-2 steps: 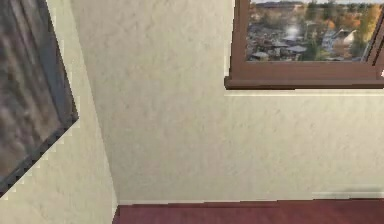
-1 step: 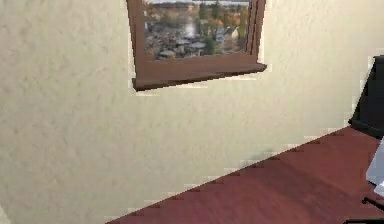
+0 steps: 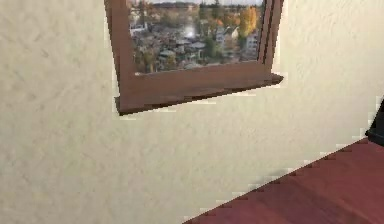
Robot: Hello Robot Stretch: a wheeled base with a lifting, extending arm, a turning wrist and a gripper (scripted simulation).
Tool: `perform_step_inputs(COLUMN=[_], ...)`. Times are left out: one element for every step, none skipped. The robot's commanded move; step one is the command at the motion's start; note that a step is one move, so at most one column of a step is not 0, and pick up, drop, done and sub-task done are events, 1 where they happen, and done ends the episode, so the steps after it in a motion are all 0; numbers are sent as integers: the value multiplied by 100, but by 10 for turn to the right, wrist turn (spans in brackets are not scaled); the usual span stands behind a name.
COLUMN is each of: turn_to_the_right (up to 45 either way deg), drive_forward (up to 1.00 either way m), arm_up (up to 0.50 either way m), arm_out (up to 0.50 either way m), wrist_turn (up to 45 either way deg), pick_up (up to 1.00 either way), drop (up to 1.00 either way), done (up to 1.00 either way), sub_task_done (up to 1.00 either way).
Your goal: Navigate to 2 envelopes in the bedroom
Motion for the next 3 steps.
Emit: perform_step_inputs(turn_to_the_right=[360,0,210], drive_forward=[0,100,0], arm_up=[0,0,0], arm_out=[0,0,0], wrist_turn=[0,0,0], pick_up=[0,0,0], drop=[0,0,0], done=[0,0,0], sub_task_done=[0,0,0])
